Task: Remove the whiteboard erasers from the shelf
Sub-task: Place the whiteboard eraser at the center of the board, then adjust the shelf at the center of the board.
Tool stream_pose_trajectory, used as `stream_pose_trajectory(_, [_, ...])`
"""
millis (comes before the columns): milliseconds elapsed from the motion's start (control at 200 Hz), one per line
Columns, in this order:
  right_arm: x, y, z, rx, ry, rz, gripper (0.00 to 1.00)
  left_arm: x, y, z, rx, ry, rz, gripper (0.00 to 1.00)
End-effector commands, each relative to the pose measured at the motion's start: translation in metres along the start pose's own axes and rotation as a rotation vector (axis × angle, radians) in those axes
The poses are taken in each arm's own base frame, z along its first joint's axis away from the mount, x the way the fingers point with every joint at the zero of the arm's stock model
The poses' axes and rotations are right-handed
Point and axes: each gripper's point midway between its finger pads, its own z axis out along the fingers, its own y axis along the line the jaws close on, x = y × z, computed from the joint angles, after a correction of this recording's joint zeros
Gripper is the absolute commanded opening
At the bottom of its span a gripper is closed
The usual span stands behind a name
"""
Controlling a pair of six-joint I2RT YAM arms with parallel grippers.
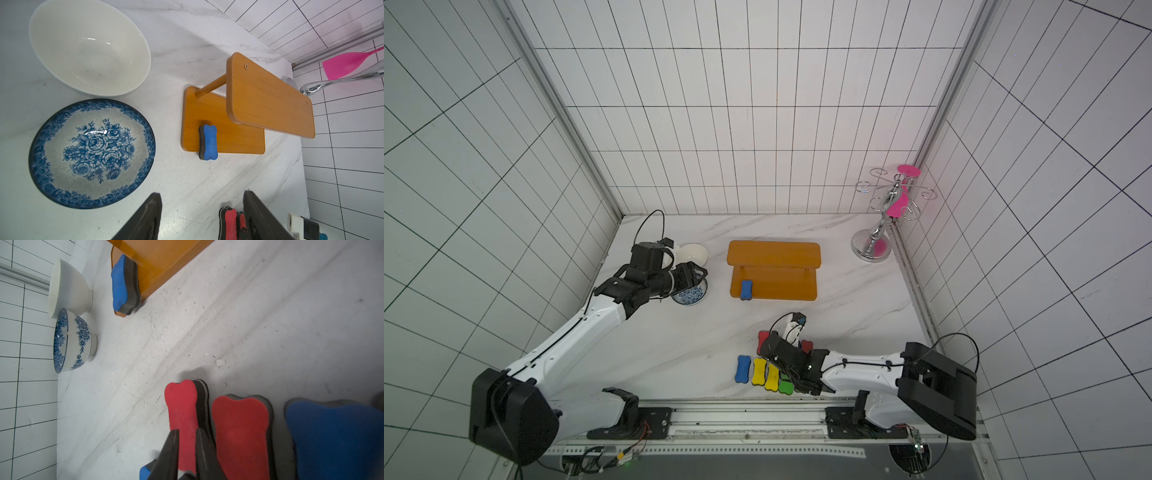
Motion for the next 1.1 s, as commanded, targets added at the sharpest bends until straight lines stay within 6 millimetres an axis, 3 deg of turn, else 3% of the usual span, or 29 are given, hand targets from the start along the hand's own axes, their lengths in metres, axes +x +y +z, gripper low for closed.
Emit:
stream_pose_trajectory(0, [-0.023,0.023,-0.006,-0.022,-0.091,-0.101,0.21,-0.003,0.002,0.001,-0.004,-0.011,-0.005,0.66])
stream_pose_trajectory(65, [-0.039,0.047,-0.005,-0.063,-0.151,-0.176,0.22,-0.004,0.002,0.0,-0.001,-0.009,-0.013,0.66])
stream_pose_trajectory(210, [-0.074,0.086,0.017,-0.167,-0.198,-0.218,0.23,-0.002,0.002,-0.005,0.003,-0.008,-0.025,0.66])
stream_pose_trajectory(330, [-0.098,0.099,0.047,-0.214,-0.186,-0.2,0.23,0.004,0.007,-0.003,0.011,-0.005,-0.033,0.66])
stream_pose_trajectory(515, [-0.112,0.096,0.091,-0.234,-0.129,-0.151,0.24,0.007,0.016,0.003,-0.002,0.025,-0.048,0.66])
stream_pose_trajectory(675, [-0.115,0.087,0.114,-0.233,-0.083,-0.123,0.27,0.006,0.019,0.006,0.0,0.034,-0.057,0.66])
stream_pose_trajectory(1094, [-0.142,0.064,0.134,-0.233,-0.036,-0.083,0.29,0.007,0.021,0.008,0.009,0.046,-0.07,0.66])
